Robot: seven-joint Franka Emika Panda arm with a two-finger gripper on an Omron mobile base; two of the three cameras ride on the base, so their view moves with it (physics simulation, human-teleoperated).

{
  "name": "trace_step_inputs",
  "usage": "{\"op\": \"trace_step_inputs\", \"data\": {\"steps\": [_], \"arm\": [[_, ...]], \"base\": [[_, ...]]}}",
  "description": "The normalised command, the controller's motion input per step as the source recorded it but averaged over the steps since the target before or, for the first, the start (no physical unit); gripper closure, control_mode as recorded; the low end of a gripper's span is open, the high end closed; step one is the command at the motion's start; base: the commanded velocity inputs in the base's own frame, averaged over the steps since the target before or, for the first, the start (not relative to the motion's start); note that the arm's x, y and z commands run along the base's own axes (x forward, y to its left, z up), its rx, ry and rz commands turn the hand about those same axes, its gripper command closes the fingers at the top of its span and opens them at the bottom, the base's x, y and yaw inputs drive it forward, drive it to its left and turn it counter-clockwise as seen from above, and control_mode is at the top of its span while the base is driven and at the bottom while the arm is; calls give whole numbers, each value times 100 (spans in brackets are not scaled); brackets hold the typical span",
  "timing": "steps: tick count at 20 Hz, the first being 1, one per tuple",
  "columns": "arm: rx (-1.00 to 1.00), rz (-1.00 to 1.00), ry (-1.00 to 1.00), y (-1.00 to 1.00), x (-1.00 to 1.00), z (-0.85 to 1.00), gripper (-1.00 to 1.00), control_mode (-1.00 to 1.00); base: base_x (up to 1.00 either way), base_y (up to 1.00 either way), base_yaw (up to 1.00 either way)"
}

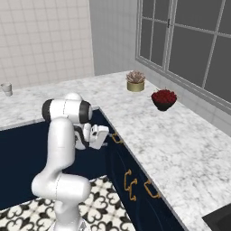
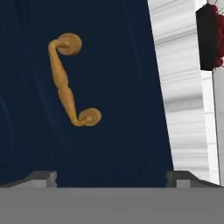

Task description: Take a straw from the drawer in front and place it inside the glass cup on the dining counter.

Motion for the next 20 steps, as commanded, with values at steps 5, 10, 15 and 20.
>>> {"op": "trace_step_inputs", "data": {"steps": [5,10,15,20], "arm": [[-14,2,2,4,45,-39,-100,-100],[-5,4,4,0,51,-35,-100,-100],[0,5,0,-5,53,-5,-100,-100],[0,6,0,-36,38,-18,-100,-100]], "base": [[0,0,0],[0,0,0],[0,0,0],[0,0,0]]}}
